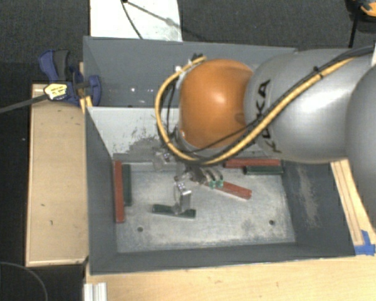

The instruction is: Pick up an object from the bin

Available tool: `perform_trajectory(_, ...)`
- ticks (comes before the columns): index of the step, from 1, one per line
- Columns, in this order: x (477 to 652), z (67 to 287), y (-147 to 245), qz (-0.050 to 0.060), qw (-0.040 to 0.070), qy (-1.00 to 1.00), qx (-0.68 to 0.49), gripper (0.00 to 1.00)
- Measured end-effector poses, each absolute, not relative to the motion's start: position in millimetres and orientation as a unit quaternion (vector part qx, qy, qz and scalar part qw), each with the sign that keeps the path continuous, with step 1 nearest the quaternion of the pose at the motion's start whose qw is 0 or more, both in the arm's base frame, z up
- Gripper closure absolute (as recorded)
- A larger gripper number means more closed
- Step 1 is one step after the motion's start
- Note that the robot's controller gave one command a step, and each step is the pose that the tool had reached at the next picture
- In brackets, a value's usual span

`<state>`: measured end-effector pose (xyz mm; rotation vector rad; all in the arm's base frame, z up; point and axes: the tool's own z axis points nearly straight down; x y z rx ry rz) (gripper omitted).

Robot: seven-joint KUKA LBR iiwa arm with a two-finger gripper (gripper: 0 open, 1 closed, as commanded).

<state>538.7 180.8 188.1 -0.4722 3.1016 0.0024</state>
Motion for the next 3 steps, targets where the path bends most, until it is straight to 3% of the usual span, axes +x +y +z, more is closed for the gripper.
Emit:
perform_trajectory(1,527.6,139.8,185.4,0.001,0.004,0.983,-0.186,0.00)
perform_trajectory(2,552.9,111.4,176.1,0.001,0.000,0.977,-0.214,0.00)
perform_trajectory(3,537.1,70.4,142.4,0.001,0.001,0.964,-0.267,1.00)
